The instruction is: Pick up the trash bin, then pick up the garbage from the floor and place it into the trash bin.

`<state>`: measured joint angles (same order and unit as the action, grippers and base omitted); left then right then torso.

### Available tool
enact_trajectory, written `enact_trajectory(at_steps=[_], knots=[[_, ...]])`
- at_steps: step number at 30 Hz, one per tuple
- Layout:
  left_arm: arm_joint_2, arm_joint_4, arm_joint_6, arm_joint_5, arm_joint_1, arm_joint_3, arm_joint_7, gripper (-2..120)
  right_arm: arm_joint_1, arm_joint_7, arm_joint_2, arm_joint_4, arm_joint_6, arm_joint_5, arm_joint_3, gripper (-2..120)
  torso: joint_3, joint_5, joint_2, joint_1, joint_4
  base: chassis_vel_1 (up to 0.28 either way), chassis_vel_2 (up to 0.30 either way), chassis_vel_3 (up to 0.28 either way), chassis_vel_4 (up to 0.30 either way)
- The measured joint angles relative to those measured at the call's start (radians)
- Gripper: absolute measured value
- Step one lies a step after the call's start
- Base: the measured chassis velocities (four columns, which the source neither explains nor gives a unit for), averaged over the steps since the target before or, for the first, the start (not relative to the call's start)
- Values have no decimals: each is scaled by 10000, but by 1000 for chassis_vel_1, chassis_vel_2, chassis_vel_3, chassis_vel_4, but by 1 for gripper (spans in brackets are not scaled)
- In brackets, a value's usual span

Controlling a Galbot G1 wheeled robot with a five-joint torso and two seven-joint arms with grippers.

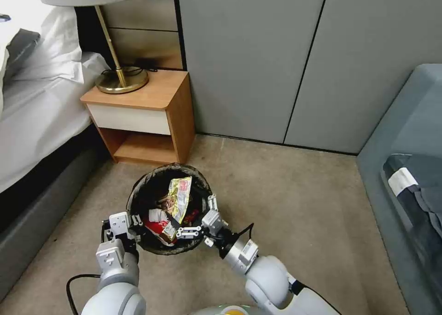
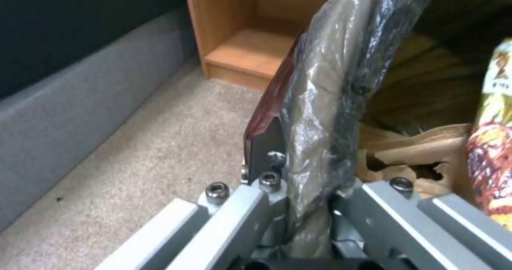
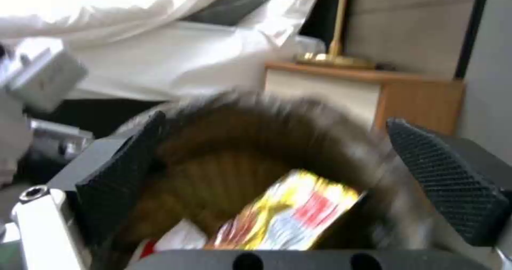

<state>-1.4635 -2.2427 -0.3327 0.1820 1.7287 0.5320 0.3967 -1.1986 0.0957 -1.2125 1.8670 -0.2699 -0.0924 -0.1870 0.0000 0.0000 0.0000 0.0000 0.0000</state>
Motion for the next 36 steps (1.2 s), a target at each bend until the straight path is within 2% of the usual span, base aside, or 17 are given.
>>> enact_trajectory(at_steps=[8, 10, 12, 15, 22, 27, 36], knots=[[50, 251, 0, 86, -155, 100, 0, 0, -480, -502, 241, 1315, -201, 819, 686, 100, 0, 0, 0, 0, 0, 0, 0, 0, 0], [105, 315, -1, 131, -181, 133, 0, 0, -935, -981, 95, 1917, -214, 1100, 1244, 100, 0, 0, 0, 0, 0, 0, 0, 0, 0], [121, 327, -3, 145, -188, 142, 0, 0, -1073, -1066, 42, 2024, -246, 1220, 1432, 100, 0, 0, 0, 1, 0, 0, 0, 0, 0], [160, 345, -18, 230, -244, 159, 2, 0, -1925, -1400, -256, 2320, -602, 1695, 2417, 100, 0, 0, 0, 0, 0, 0, 0, 0, 0], [193, 327, -21, 323, -201, 172, 0, 0, -3012, -1766, -935, 2061, -1132, 1727, 3259, 100, -1, -1, 0, 0, 0, 0, 0, 0, 0], [212, 219, 4, 400, -66, 181, 0, 0, -3302, -2174, -1349, 1852, -1211, 1747, 3450, 100, -1, 0, 0, 0, 0, 0, 0, 0, 0], [234, 23, 79, 451, 146, 227, -1, 0, -3339, -2584, -1591, 1668, -1138, 1686, 3682, 100, -1, 0, 0, 0, 0, 0, 0, 0, 0]])
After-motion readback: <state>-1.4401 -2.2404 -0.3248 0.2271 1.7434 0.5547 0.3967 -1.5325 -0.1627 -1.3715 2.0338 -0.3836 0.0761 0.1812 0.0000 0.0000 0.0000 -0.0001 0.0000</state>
